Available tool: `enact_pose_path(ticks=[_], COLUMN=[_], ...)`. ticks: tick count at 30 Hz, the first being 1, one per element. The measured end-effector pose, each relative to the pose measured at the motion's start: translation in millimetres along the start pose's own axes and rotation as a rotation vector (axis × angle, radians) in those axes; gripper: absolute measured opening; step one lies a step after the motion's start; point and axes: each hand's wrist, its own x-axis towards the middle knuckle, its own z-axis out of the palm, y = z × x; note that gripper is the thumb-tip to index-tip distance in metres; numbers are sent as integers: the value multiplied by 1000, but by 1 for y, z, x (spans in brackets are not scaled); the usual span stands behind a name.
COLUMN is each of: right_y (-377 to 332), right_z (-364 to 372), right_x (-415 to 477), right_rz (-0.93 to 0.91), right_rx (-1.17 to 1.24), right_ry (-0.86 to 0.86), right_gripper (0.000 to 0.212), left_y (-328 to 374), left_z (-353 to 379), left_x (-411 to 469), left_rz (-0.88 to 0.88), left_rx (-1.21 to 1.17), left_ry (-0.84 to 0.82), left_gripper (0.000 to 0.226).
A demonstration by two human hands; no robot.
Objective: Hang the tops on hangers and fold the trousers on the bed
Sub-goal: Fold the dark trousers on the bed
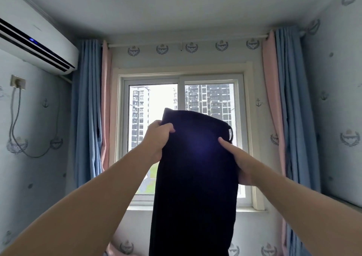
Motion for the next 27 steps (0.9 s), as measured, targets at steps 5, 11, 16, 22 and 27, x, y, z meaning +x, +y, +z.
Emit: enact_pose_path(ticks=[5,11,16,22,27], right_y=[-20,-40,-44,-52,-61], right_z=[22,71,105,146,183], right_x=[4,6,-7,-61,-128], right_rz=[-157,-291,-324,-343,-360], right_rx=[-130,-477,-518,-545,-538], right_ry=[244,480,530,549,559], right_gripper=[41,19,10,18,17], left_y=[-7,-21,-18,11,46], left_z=[-38,-73,-92,-113,-131], left_x=[14,20,10,-36,-97], left_rz=[33,26,34,64,135], left_rx=[176,197,185,177,273], left_ry=[90,221,247,222,194], left_gripper=[22,31,40,46,44])
